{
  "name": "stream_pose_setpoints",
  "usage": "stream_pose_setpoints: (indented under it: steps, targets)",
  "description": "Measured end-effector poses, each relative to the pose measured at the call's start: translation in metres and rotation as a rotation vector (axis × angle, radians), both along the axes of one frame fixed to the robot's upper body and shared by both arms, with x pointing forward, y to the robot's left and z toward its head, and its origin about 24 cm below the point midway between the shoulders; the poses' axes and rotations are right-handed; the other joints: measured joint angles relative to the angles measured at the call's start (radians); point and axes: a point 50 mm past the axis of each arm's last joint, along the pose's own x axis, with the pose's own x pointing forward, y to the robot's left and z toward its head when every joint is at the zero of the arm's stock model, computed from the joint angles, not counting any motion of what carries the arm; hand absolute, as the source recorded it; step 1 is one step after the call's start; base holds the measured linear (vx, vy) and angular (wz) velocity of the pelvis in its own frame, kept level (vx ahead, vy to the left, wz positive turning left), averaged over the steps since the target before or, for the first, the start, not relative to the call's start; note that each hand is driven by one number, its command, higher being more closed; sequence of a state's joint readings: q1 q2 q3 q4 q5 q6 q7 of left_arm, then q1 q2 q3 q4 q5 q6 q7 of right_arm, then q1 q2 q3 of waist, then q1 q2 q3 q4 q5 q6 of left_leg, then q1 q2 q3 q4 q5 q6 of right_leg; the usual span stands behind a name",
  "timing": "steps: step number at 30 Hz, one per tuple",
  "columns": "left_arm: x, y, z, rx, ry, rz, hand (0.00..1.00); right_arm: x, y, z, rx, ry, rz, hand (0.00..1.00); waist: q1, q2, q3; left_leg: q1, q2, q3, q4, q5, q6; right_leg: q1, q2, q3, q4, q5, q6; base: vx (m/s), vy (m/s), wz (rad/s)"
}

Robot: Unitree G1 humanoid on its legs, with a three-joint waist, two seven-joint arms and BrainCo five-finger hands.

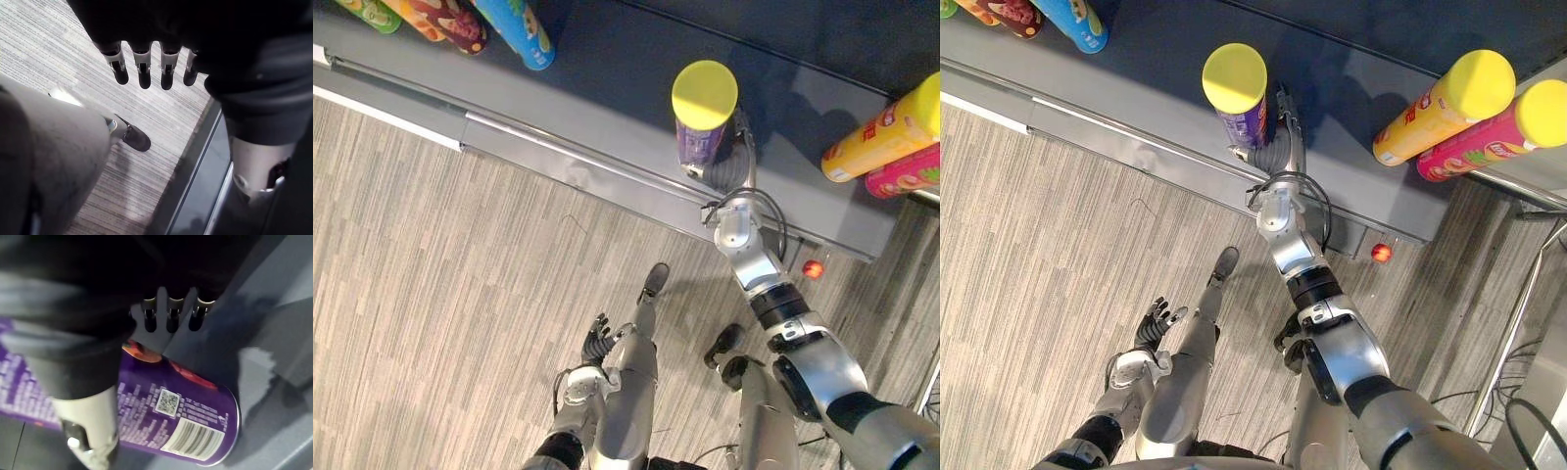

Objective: Put the gum and the chips on the shelf.

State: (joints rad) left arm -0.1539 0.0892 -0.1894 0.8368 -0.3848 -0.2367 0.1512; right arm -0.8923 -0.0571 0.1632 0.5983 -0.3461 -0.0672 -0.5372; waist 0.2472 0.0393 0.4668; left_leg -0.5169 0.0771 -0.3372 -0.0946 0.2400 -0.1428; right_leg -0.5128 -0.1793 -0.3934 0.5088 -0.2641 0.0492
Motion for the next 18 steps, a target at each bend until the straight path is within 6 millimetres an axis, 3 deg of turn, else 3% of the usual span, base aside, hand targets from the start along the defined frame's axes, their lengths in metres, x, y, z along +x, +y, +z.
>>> stream_pose_setpoints:
  steps: [6,8,18]
  targets:
    - [-0.001,0.0,-0.001,0.012,0.007,-0.01,0.0,-0.003,0.002,0.006,0.008,-0.029,0.015,0.0,-0.013,0.0,0.0,0.012,-0.001,0.004,0.0,0.001,0.012,0.009,-0.003,0.003,0.009,0.0,0.0,-0.01,-0.043,0.0]
    - [-0.002,0.0,-0.002,0.011,0.012,-0.01,0.0,-0.003,0.003,0.008,0.012,-0.037,0.021,0.0,-0.023,0.0,0.0,0.027,-0.01,0.018,0.0,-0.002,0.061,0.022,-0.012,0.005,0.009,-0.001,0.001,0.0,-0.016,0.02]
    - [-0.013,0.005,-0.01,0.037,0.064,-0.017,0.0,-0.014,0.005,-0.011,0.014,0.001,0.083,0.0,-0.053,-0.005,-0.003,0.122,-0.016,0.049,0.0,-0.017,0.087,0.117,-0.011,0.02,-0.021,0.0,0.005,0.01,-0.02,-0.03]
